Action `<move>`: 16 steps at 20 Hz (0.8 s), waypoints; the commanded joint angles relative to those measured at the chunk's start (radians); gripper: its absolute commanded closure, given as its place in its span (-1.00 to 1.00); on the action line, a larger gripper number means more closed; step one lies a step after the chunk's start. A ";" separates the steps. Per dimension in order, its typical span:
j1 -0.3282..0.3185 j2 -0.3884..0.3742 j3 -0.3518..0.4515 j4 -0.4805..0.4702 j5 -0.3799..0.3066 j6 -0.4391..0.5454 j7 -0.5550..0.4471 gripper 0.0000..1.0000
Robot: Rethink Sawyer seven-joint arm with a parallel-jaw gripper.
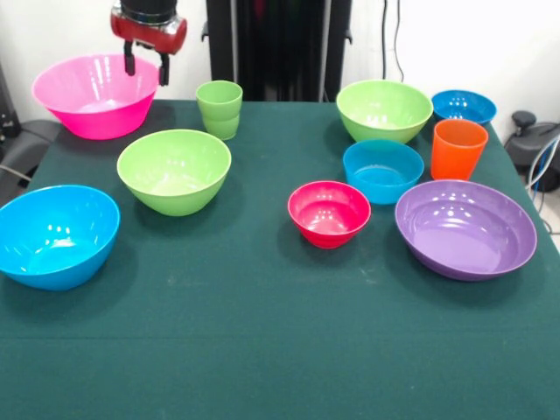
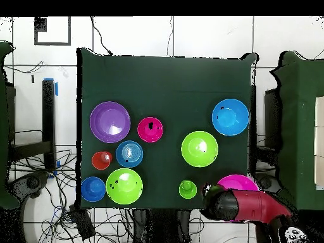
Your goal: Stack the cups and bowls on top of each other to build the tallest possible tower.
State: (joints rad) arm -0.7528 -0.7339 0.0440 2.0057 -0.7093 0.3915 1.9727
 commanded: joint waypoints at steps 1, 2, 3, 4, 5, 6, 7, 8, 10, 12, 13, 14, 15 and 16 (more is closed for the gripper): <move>0.044 0.026 0.098 0.004 0.038 0.062 -0.015 -1.00; 0.041 0.029 0.101 0.004 0.038 0.058 -0.015 -1.00; 0.038 0.032 0.104 0.005 0.038 0.053 -0.015 -1.00; 0.044 0.052 0.102 -0.005 0.034 0.039 -0.002 -1.00; 0.047 0.060 0.102 -0.010 0.033 0.033 0.004 -1.00; 0.050 0.070 0.103 -0.015 0.033 0.029 0.008 -1.00; 0.052 0.080 0.105 -0.021 0.033 0.024 0.012 -1.00; 0.056 0.097 0.105 -0.029 0.030 0.014 0.019 -1.00; 0.053 0.126 0.109 -0.053 0.028 0.009 0.017 -1.00; 0.052 0.136 0.108 -0.054 0.025 0.000 0.020 -1.00; 0.052 0.138 0.108 -0.055 0.025 -0.001 0.020 -1.00; 0.053 0.140 0.108 -0.057 0.025 -0.002 0.021 -1.00; 0.045 0.135 0.104 -0.044 0.019 -0.014 0.021 -1.00; 0.042 0.135 0.104 -0.042 0.016 -0.018 0.019 -1.00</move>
State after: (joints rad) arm -0.7391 -0.6773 0.0580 2.0004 -0.7091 0.3931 1.9727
